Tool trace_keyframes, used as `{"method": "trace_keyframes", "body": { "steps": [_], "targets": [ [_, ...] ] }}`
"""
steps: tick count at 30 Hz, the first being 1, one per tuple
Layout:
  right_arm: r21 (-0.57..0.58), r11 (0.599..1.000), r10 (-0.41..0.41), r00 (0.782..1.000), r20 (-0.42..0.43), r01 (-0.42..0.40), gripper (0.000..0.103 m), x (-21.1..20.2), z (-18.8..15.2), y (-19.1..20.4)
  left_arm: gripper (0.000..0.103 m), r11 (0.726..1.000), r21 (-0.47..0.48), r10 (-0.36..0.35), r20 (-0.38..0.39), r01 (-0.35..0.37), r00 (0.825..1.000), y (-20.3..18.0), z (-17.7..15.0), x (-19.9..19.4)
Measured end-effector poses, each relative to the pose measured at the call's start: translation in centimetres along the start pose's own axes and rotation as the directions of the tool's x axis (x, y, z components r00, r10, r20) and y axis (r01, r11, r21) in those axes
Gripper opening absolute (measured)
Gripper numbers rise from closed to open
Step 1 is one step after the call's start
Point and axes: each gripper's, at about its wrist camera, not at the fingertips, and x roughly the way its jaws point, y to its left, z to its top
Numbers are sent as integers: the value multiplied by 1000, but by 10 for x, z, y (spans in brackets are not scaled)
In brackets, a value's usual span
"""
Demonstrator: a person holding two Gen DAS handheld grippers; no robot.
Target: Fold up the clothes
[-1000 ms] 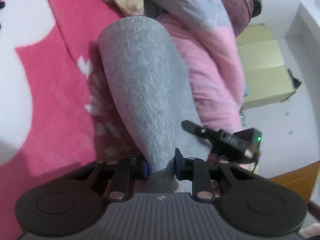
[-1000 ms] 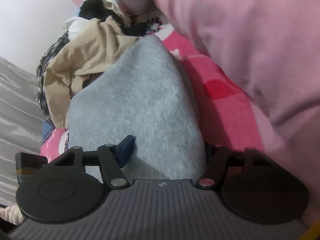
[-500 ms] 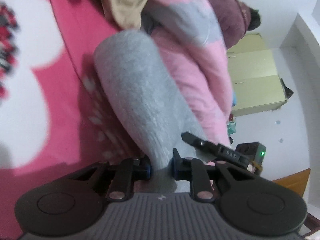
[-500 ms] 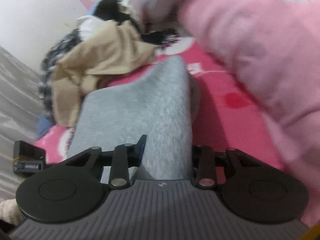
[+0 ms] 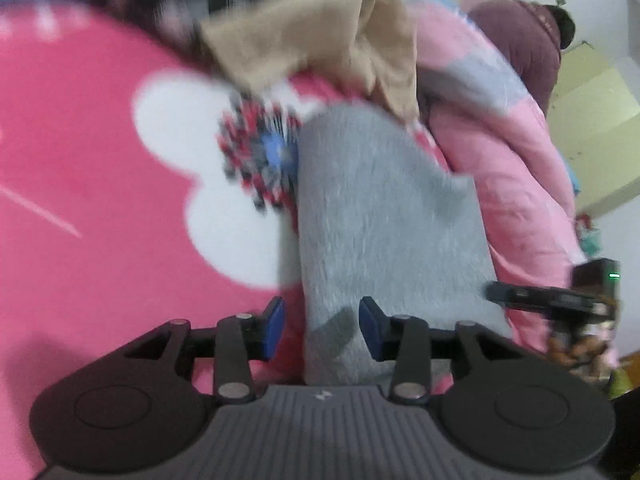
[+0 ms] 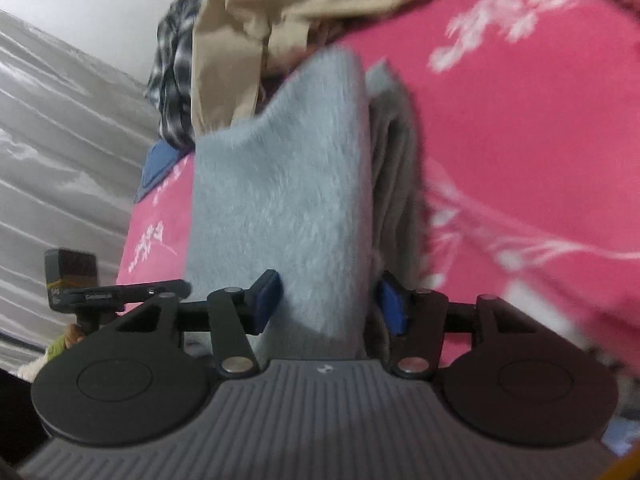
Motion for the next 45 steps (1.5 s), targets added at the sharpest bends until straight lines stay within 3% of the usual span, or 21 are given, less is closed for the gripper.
{"method": "trace_keyframes", "body": {
  "steps": [2, 4, 7, 9, 10, 12, 13, 16, 18, 19, 22, 23, 27, 31, 34, 35, 37, 39, 40, 43, 45],
  "targets": [
    [-40, 999, -12, 999, 49, 14, 47, -26, 3, 6, 41, 999, 52, 13, 62, -17, 998, -14, 3, -18],
    [-117, 993, -14, 995, 98, 25, 39, -42, 3, 25, 41, 985, 171, -24, 66, 12, 998, -42, 5, -19],
    [-285, 959, 42, 988, 148, 1, 34, -42, -8, 56, 38, 927, 372, -25, -42, 39, 999, -82, -9, 9],
    [-379, 925, 8, 996, 89, 26, 31, -23, -23, 62, 38, 883, 470, 48, -114, 11, 992, -89, -32, 32],
    [-409, 911, -32, 998, 55, 52, 31, -13, -31, 60, 36, 857, 515, 87, -112, -17, 990, -90, -45, 41],
    [-447, 884, -140, 990, 20, 134, 22, 14, -53, 37, 36, 820, 572, 99, -74, -39, 992, -89, -62, 41],
    [-443, 886, -135, 990, 36, 137, 22, 13, -56, 33, 36, 805, 591, 106, -55, -53, 993, -92, -65, 38],
    [-426, 889, -165, 985, 49, 170, 19, -7, -41, 53, 36, 809, 583, 123, -35, -80, 992, -100, -56, 19],
    [-469, 873, -94, 990, 109, 135, 19, -26, -36, 69, 38, 825, 560, 90, 0, -74, 996, -101, -54, 6],
    [-481, 864, -100, 987, 126, 149, 19, -22, -37, 69, 40, 833, 549, 73, 18, -71, 997, -102, -52, -1],
    [-515, 834, -126, 977, 173, 198, 22, -8, -39, 66, 38, 871, 485, 95, -15, -76, 995, -99, -46, 27],
    [-524, 814, -211, 968, 135, 251, 21, 13, -43, 53, 35, 880, 467, 110, -30, -84, 993, -93, -48, 33],
    [-486, 837, -229, 968, 104, 250, 21, 4, -33, 51, 34, 895, 440, 92, -2, -82, 996, -91, -45, 14],
    [-548, 790, -164, 956, 244, 275, 21, -15, 0, 82, 41, 908, 415, 28, 86, -61, 996, -97, -26, 1],
    [-575, 754, -151, 937, 316, 316, 20, 6, 25, 83, 39, 898, 426, 102, 35, -107, 994, -94, -19, 39],
    [-581, 728, -206, 925, 321, 363, 20, 26, 33, 72, 38, 906, 409, 100, 41, -108, 994, -87, -24, 45],
    [-568, 723, -269, 918, 292, 393, 17, 60, 44, 37, 35, 921, 374, 94, 53, -107, 994, -73, -33, 57],
    [-563, 739, -237, 925, 295, 369, 17, 57, 47, 35, 36, 946, 311, 76, 46, -87, 996, -66, -31, 52],
    [-568, 729, -244, 921, 305, 382, 16, 51, 48, 43, 36, 954, 290, 73, 42, -82, 996, -63, -30, 51],
    [-537, 780, -141, 926, 350, 322, 18, 20, 53, 61, 36, 952, 292, 85, 56, -98, 995, -64, -32, 52],
    [-555, 768, -128, 926, 355, 319, 19, 26, 59, 61, 36, 935, 332, 105, 76, -125, 992, -69, -38, 54]
  ]
}}
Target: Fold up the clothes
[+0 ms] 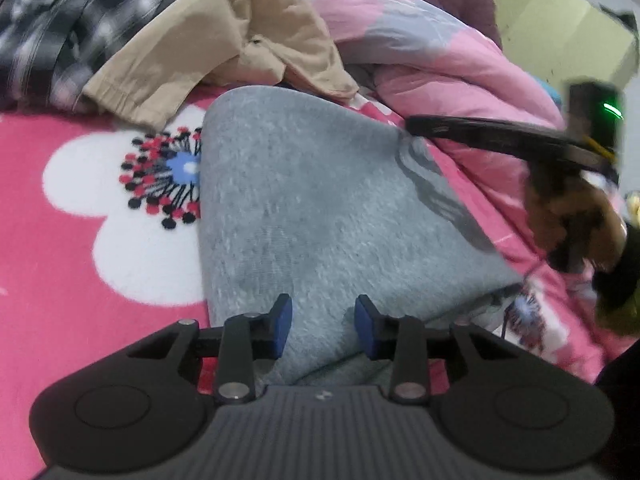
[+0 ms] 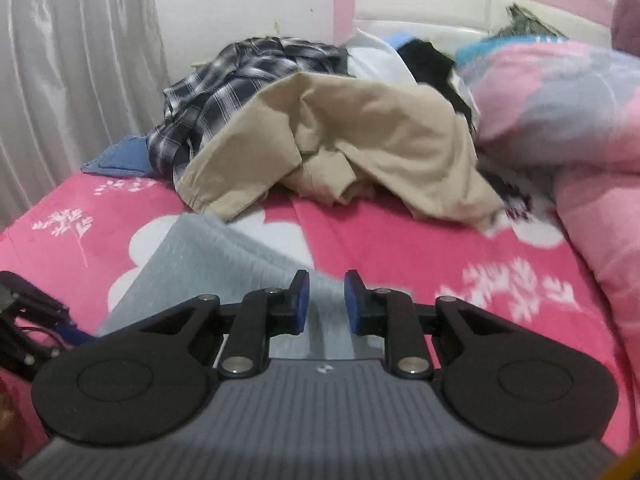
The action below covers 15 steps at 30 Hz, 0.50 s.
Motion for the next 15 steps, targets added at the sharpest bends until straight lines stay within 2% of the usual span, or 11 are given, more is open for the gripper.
{"method": "trace_keyframes", "body": {
  "steps": [2, 3, 4, 6, 7, 10, 12, 14, 15],
  "targets": [
    [-45, 998, -40, 994, -106, 35, 18, 38, -15, -8, 36, 999, 25, 21, 9, -21, 1000, -6, -2, 0],
    [-28, 999, -35, 992, -121, 32, 18, 45, -20, -12, 37, 999, 28, 30, 11, -30, 1000, -9, -2, 0],
    [-9, 999, -37, 993, -116, 36, 18, 44, -13, -13, 37, 999, 21, 38, 5, -38, 999, -10, -1, 1],
    [-77, 996, -37, 999, -23, 35, 20, 15, 7, 8, 37, 999, 22, 48, 5, -48, 999, -12, -1, 0],
    [-123, 992, -2, 1000, 27, 5, 20, 4, 17, 22, 37, 998, 24, 55, 5, -55, 998, -13, -1, 0],
    [-214, 965, 156, 988, 14, -149, 19, 18, 38, 63, 38, 995, 50, 86, 11, -86, 996, -20, -3, -1],
    [-264, 940, 213, 976, -46, -218, 19, 53, 41, 87, 38, 993, 56, 106, 18, -107, 994, -24, -5, -2],
    [-268, 942, 165, 974, -152, -201, 20, 103, 32, 95, 38, 991, 44, 129, 32, -130, 991, -26, -6, -3],
    [-231, 951, 161, 969, -187, -203, 22, 118, 28, 90, 38, 991, 43, 128, 28, -129, 991, -27, -5, -3]
  ]
}}
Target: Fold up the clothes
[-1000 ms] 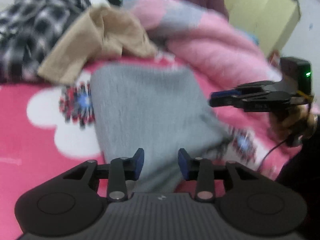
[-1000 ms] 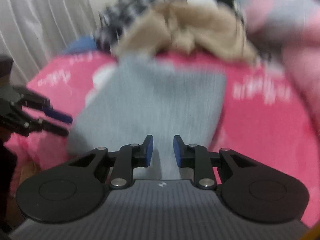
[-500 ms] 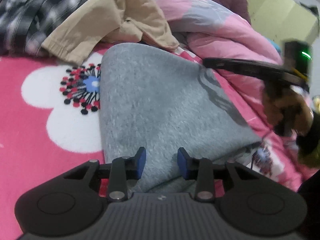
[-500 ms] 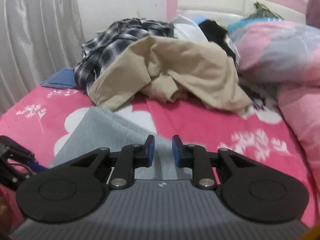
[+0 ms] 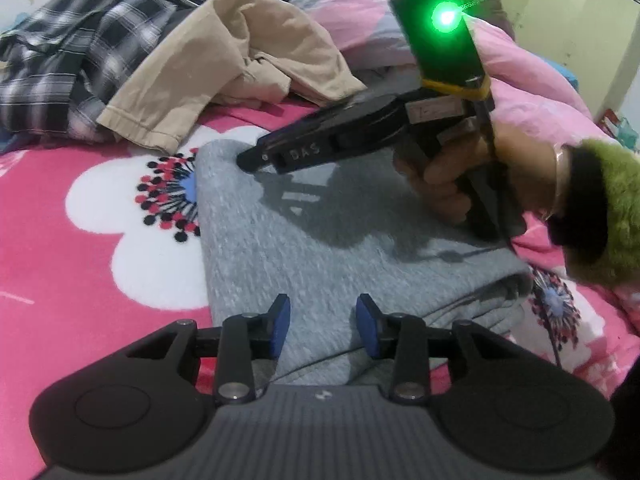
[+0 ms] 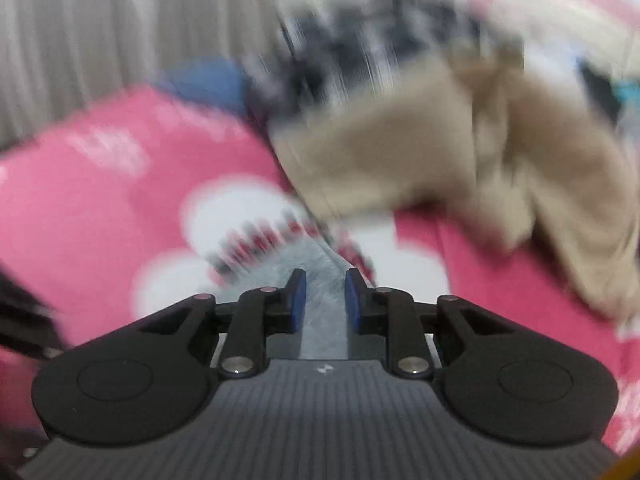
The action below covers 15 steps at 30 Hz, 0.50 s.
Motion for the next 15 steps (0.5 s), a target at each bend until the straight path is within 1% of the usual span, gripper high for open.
{"method": "trace_keyframes", "body": {
  "steps": [1, 2, 3, 5, 6, 7, 9, 10, 12, 13, 14, 15],
  "targets": [
    [63, 998, 31, 999, 17, -32, 22, -3, -1, -9, 38, 1000, -2, -1, -4, 1, 1000, 0, 1, -1],
    [103, 995, 8, 999, 44, -13, 20, -18, -1, -16, 38, 1000, 10, 4, -4, -4, 1000, -1, 3, -4],
    [142, 990, -18, 997, 70, 8, 22, -35, -1, -22, 38, 1000, 23, 8, -4, -8, 1000, -2, 6, -7],
    [231, 973, -39, 987, 154, 3, 22, -87, -7, -38, 39, 998, 55, 13, 26, -14, 1000, -4, 14, -20],
    [279, 960, -67, 982, 176, 16, 22, -116, -15, -44, 41, 998, 60, 8, 47, -10, 999, -3, 19, -23],
    [307, 951, -89, 983, 161, 36, 22, -130, -25, -44, 44, 998, 56, -5, 72, 1, 997, -1, 28, -26],
    [357, 931, -131, 984, 124, 78, 22, -158, -45, -43, 44, 999, 35, -23, 94, 20, 995, 3, 46, -20],
    [364, 926, -139, 986, 89, 98, 22, -156, -56, -38, 44, 1000, 19, -21, 91, 19, 996, 6, 58, -11],
    [373, 918, -152, 988, 14, 136, 22, -149, -79, -29, 43, 1000, -3, 0, 26, 0, 1000, 5, 72, 16],
    [349, 921, -172, 984, -36, 173, 22, -134, -88, -24, 40, 1000, -13, 10, -8, -10, 1000, 5, 79, 30],
    [341, 919, -183, 980, -78, 198, 21, -117, -101, -23, 37, 999, -22, 39, -34, -39, 999, 2, 80, 34],
    [369, 908, -185, 980, -75, 200, 21, -111, -107, -24, 37, 997, -31, 68, -61, -70, 996, -2, 81, 39]
  ]
}}
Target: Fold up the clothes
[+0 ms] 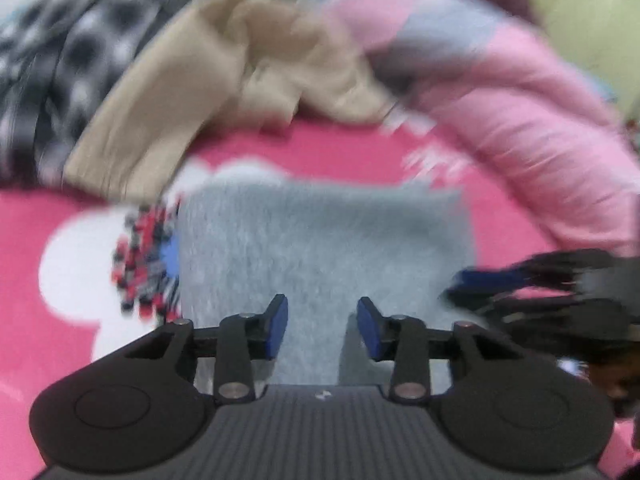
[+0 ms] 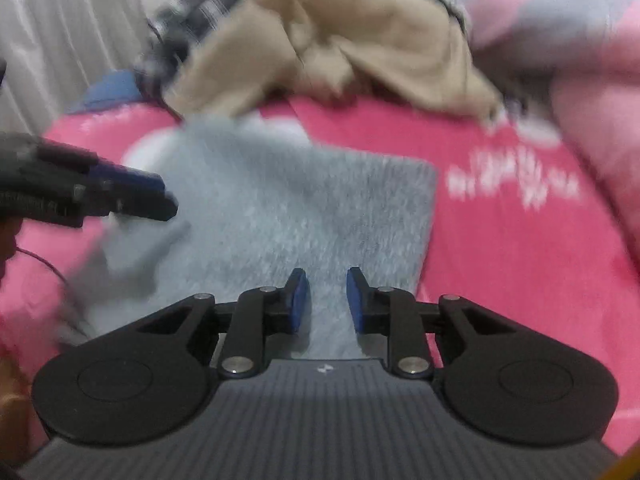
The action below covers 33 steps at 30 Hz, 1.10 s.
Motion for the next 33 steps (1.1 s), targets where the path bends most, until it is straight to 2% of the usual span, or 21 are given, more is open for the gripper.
{"method": "trace_keyframes", "body": {
  "steps": [2, 4, 6, 8, 11, 15, 16, 18, 21, 33],
  "targets": [
    [40, 999, 1, 1000, 17, -1, 18, -29, 4, -1, 37, 999, -10, 38, -26, -38, 999, -8, 0, -1],
    [36, 999, 30, 996, 81, -33, 18, -66, 5, 5, 40, 998, -6, 60, -29, -60, 998, -14, -4, -8],
    [20, 997, 72, 993, 96, -75, 20, -87, -1, 15, 40, 994, 8, 110, -51, -110, 993, -21, -11, -9],
    [-19, 995, 98, 995, 17, -98, 18, -78, -18, 24, 40, 988, 1, 151, -94, -152, 984, -22, -15, -2],
    [-11, 999, 50, 997, -63, -51, 19, -49, -43, 34, 41, 980, 21, 197, -112, -195, 974, -28, -15, 0],
    [-25, 997, 75, 996, 43, -74, 20, -85, -33, 37, 43, 976, 24, 220, -130, -219, 967, -31, -13, 1],
    [-18, 997, 79, 997, 25, -79, 20, -80, -35, 35, 43, 975, 22, 224, -131, -223, 966, -31, -14, 2],
    [42, 996, 76, 994, -74, -73, 19, -51, -48, 29, 45, 975, 19, 221, -141, -221, 965, -32, -15, 2],
    [62, 995, 75, 996, -48, -72, 19, -52, -54, 30, 47, 972, 35, 237, -139, -234, 962, -36, -12, 5],
    [64, 995, 81, 996, -46, -78, 19, -48, -46, 28, 51, 966, 56, 256, -143, -251, 956, -42, -10, 8]
  ]
}}
